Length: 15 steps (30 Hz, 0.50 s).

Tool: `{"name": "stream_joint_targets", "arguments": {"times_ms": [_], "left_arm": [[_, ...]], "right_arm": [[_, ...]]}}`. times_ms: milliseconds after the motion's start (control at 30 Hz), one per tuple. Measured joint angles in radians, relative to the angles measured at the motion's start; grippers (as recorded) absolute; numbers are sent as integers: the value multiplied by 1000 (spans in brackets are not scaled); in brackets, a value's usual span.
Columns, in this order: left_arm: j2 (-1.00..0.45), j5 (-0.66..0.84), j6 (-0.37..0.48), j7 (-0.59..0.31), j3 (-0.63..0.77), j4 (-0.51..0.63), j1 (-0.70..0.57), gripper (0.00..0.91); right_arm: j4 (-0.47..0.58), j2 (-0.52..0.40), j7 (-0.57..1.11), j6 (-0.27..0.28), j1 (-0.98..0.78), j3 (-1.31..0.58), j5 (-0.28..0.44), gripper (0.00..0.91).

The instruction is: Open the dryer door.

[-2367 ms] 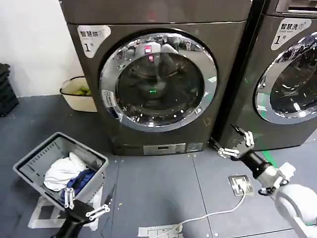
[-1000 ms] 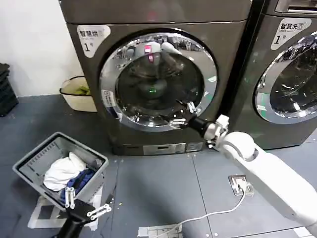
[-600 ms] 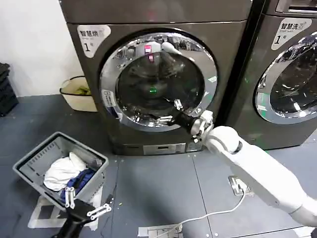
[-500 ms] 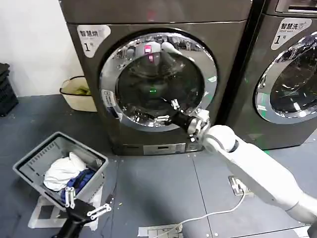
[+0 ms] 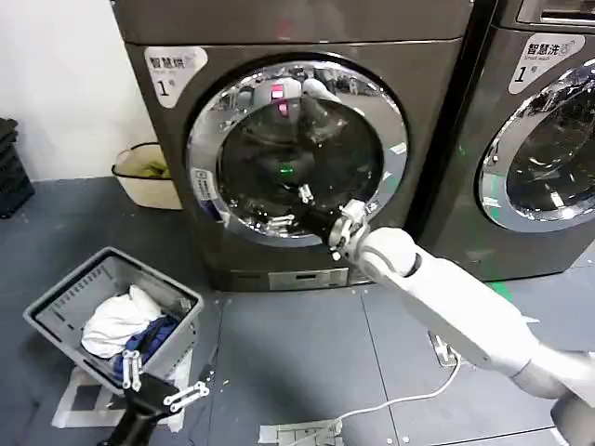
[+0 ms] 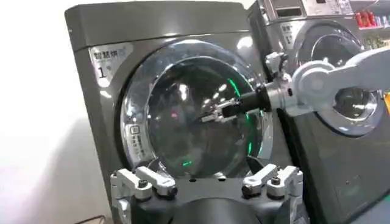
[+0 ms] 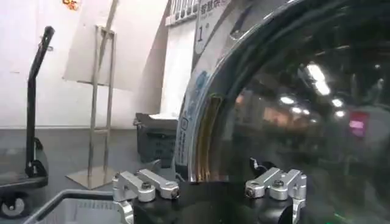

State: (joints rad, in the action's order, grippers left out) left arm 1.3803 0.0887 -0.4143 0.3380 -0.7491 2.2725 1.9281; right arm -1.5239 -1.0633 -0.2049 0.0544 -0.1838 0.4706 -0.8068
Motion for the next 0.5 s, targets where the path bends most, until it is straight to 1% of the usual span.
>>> {"name": "stream_joint_targets", "arguments": {"times_ms": [500], "left_arm": [[1,1,0,1,-2,0,0,907]], "right_arm": [[105,-112,0,2,56,39,8,907]]}}
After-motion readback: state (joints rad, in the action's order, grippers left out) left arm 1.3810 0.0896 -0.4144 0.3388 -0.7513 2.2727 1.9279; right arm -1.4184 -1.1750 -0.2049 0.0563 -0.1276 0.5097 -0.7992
